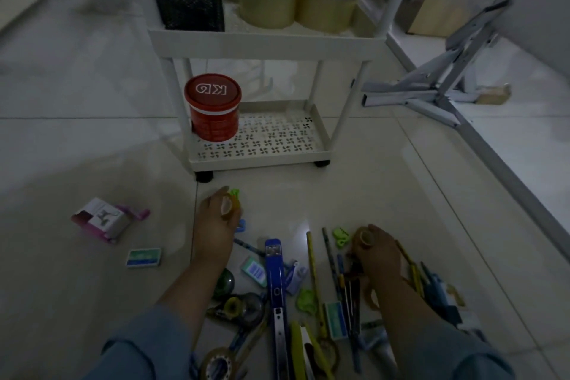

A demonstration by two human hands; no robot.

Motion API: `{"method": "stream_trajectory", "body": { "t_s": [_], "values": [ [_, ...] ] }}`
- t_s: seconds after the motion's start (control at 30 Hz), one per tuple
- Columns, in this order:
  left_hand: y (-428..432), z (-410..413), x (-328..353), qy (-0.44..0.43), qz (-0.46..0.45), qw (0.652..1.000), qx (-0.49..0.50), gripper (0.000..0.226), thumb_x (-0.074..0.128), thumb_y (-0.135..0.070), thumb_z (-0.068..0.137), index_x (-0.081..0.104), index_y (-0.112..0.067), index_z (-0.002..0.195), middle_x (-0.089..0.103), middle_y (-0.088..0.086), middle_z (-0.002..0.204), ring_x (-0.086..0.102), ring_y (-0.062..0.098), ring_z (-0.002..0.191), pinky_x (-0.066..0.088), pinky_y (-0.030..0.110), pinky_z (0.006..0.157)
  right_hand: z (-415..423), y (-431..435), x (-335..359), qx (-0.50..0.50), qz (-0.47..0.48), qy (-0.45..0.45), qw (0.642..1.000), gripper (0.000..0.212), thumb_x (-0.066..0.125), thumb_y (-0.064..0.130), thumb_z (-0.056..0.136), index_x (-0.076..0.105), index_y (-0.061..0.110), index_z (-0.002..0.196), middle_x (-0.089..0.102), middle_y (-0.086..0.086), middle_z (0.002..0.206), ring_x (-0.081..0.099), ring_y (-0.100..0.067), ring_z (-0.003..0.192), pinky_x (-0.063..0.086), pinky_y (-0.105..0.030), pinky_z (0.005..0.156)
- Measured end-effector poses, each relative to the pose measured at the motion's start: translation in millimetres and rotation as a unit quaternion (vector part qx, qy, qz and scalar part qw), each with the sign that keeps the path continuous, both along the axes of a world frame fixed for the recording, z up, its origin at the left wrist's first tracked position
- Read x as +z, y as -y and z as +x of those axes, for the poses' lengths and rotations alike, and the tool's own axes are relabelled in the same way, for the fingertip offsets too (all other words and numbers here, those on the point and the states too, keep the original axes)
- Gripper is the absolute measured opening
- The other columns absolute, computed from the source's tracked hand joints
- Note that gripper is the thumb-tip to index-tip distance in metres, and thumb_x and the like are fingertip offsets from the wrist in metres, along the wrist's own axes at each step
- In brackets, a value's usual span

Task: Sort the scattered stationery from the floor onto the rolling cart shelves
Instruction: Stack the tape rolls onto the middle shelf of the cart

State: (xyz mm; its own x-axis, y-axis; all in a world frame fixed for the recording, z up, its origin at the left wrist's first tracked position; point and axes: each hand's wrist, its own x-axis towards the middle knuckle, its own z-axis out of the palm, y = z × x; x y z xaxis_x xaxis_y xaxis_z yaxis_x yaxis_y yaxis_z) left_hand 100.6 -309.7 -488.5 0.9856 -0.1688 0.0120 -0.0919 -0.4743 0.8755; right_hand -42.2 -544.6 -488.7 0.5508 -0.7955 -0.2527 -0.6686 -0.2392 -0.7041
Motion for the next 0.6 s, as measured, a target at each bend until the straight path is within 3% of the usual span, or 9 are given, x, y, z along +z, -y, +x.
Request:
{"method": "stream_trajectory", "body": {
  "t_s": [0.03,0.1,0.17,0.23,0.33,0.47,0.6],
  "values": [
    [3.2,-3.8,3.1,0.002,-0.001,1.0,-0.01,0.05,0.062,-0.01,0.088,0.045,-0.01,0.136,0.047,0.019,0.13,0.049,0.031,0.118,0.038,0.026,0.096,0.4,3.0,0.8,0.012,-0.014,-0.008,1.0,0.007,0.055,-0.012,0.08,0.059,-0.018,0.081,0.057,-0.027,0.07,0.059,-0.04,0.073,0.042,-0.017,0.044],
    [8.8,-9.9,10.1,-0.003,-0.002,1.0,-0.027,0.05,0.063,-0.013,0.088,0.046,-0.012,0.135,0.046,0.016,0.131,0.048,0.028,0.119,0.038,0.024,0.094,0.7,7.7,-1.4,0.041,-0.048,-0.045,0.997,0.032,0.062,-0.008,0.077,0.057,-0.021,0.106,0.059,-0.035,0.102,0.057,-0.044,0.096,0.044,-0.03,0.075],
    [12.0,-15.3,15.7,-0.007,-0.013,0.999,-0.037,0.049,0.064,-0.014,0.088,0.047,-0.013,0.133,0.046,0.014,0.132,0.048,0.027,0.119,0.039,0.023,0.093,2.5,9.7,-3.8,0.056,-0.042,-0.07,0.995,0.054,0.059,-0.003,0.082,0.045,-0.003,0.134,0.052,-0.027,0.127,0.053,-0.039,0.114,0.043,-0.033,0.09],
    [12.8,-19.7,18.7,-0.007,-0.017,0.999,-0.041,0.048,0.065,-0.015,0.087,0.049,-0.013,0.132,0.046,0.015,0.132,0.049,0.027,0.119,0.04,0.025,0.094,5.2,13.8,-11.2,0.076,-0.049,-0.082,0.993,0.055,0.054,0.0,0.085,0.042,0.005,0.139,0.051,-0.023,0.131,0.051,-0.036,0.119,0.041,-0.033,0.097],
    [12.9,-24.6,22.2,-0.016,-0.016,0.999,-0.039,0.048,0.066,-0.015,0.086,0.05,-0.013,0.131,0.046,0.013,0.133,0.048,0.026,0.12,0.038,0.023,0.092,9.2,17.1,-15.0,0.097,-0.083,-0.131,0.983,0.044,0.052,0.004,0.088,0.048,0.001,0.132,0.055,-0.024,0.125,0.053,-0.035,0.115,0.043,-0.032,0.093],
    [13.9,-30.6,28.4,-0.034,-0.035,0.998,-0.041,0.047,0.067,-0.016,0.085,0.051,-0.012,0.129,0.049,0.009,0.134,0.046,0.012,0.115,0.034,0.014,0.089,12.8,19.8,-18.5,0.124,-0.122,-0.137,0.975,0.02,0.053,0.001,0.085,0.059,-0.008,0.102,0.061,-0.028,0.1,0.059,-0.038,0.094,0.046,-0.036,0.076],
    [17.4,-29.8,37.4,-0.074,-0.071,0.994,-0.035,0.043,0.068,-0.02,0.084,0.054,-0.009,0.124,0.059,0.01,0.122,0.055,0.018,0.108,0.038,0.018,0.086,11.2,21.6,-14.6,0.13,-0.121,-0.139,0.974,0.022,0.058,0.004,0.083,0.058,-0.008,0.101,0.063,-0.027,0.098,0.061,-0.036,0.091,0.045,-0.031,0.07]
  ]
}}
